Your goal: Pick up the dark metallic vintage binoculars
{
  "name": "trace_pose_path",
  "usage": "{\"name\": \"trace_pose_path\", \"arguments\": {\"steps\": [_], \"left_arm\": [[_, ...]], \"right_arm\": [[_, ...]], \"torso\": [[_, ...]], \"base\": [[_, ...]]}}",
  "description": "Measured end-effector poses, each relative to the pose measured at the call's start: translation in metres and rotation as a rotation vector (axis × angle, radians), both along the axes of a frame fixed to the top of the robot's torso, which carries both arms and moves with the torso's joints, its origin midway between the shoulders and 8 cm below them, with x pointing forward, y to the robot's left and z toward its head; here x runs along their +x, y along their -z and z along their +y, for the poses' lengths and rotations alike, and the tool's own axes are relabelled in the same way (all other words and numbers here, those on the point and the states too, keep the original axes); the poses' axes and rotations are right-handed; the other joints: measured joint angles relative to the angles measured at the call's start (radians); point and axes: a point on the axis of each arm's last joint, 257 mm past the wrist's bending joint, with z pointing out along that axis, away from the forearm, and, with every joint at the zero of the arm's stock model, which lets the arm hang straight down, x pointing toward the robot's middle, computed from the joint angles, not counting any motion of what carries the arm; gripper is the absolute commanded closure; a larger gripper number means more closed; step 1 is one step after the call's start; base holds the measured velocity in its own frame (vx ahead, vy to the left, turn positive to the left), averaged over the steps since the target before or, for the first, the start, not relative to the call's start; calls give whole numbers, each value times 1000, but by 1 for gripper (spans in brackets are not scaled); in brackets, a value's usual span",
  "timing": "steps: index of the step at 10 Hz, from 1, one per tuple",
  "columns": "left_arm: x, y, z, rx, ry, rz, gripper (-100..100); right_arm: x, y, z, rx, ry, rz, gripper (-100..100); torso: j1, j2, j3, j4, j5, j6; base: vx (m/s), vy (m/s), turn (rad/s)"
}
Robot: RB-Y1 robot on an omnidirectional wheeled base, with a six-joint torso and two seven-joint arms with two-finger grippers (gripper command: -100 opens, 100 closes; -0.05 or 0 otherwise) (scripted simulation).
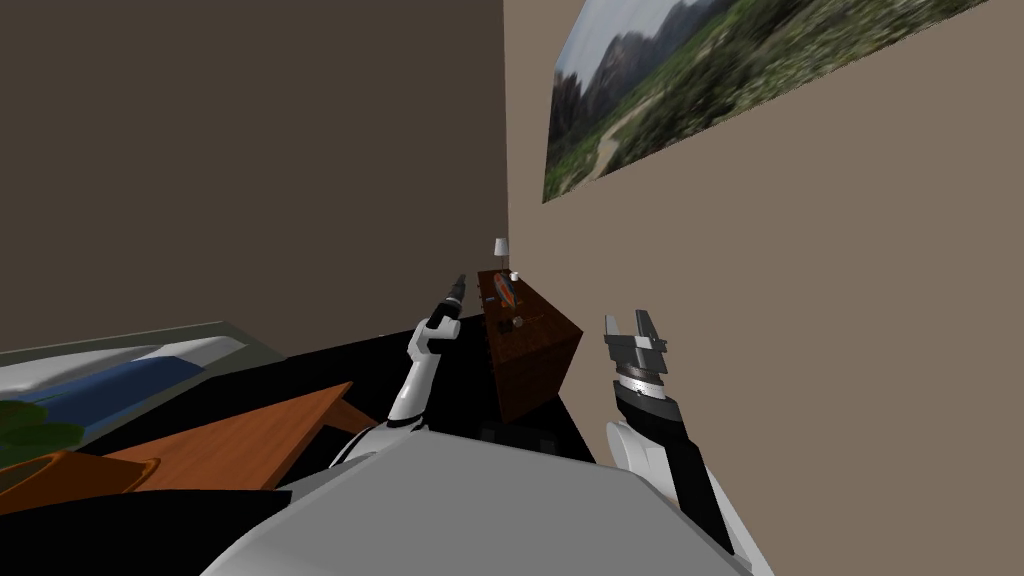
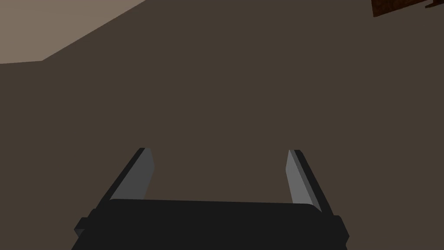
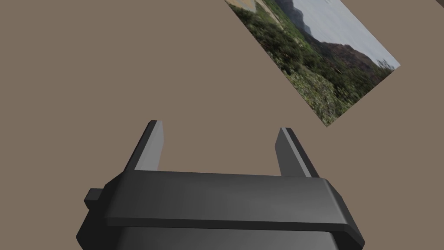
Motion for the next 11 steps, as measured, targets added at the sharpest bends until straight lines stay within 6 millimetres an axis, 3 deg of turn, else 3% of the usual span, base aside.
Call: {"name": "trace_pose_path", "arguments": {"steps": [8,11], "left_arm": [[62,30,1,-20,-40,226,-100],[76,47,0,-27,-47,307,-100]], "right_arm": [[0,0,0,0,0,0,0],[0,0,0,0,0,0,0]], "torso": [[0,0,0,0,0,0],[0,1,1,0,0,0]], "base": [[12,-14,34],[5,-11,20]]}}
